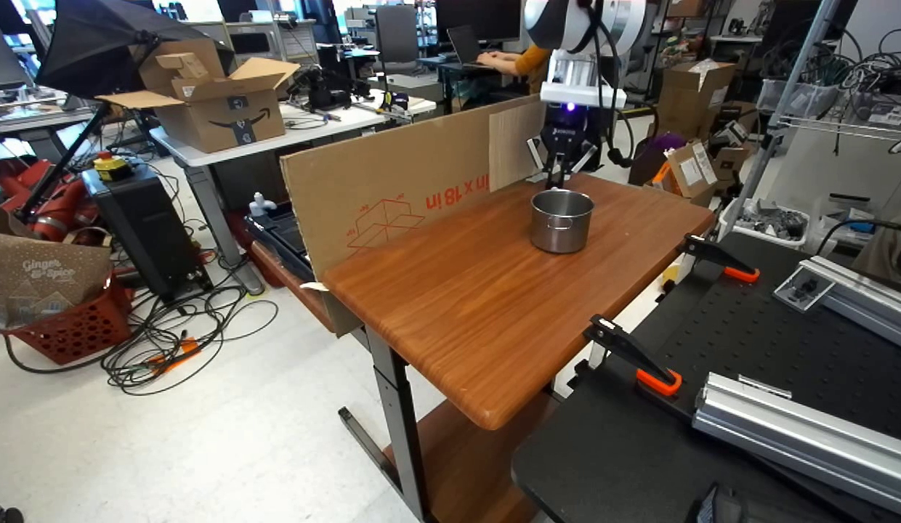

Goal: Remove the marker from the silver cup and place it on the table

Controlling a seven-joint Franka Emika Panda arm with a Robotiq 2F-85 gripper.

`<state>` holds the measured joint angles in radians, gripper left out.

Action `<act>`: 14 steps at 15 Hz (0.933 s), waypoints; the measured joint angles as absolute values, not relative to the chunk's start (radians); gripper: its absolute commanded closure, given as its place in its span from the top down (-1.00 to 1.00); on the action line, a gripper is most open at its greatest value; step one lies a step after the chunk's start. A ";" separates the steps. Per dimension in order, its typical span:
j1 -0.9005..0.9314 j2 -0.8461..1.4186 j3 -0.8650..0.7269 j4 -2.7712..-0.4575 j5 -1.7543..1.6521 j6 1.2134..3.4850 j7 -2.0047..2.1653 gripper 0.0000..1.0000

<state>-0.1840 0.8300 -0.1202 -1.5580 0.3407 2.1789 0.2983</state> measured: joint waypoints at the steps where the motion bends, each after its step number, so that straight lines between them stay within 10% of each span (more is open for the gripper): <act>1: -0.184 0.833 -0.121 -1.551 0.340 2.172 0.304 -0.07; 8: -0.184 0.858 -0.117 -1.513 0.340 2.152 0.325 0.92; 14: -0.184 0.873 -0.118 -1.493 0.340 2.139 0.327 1.00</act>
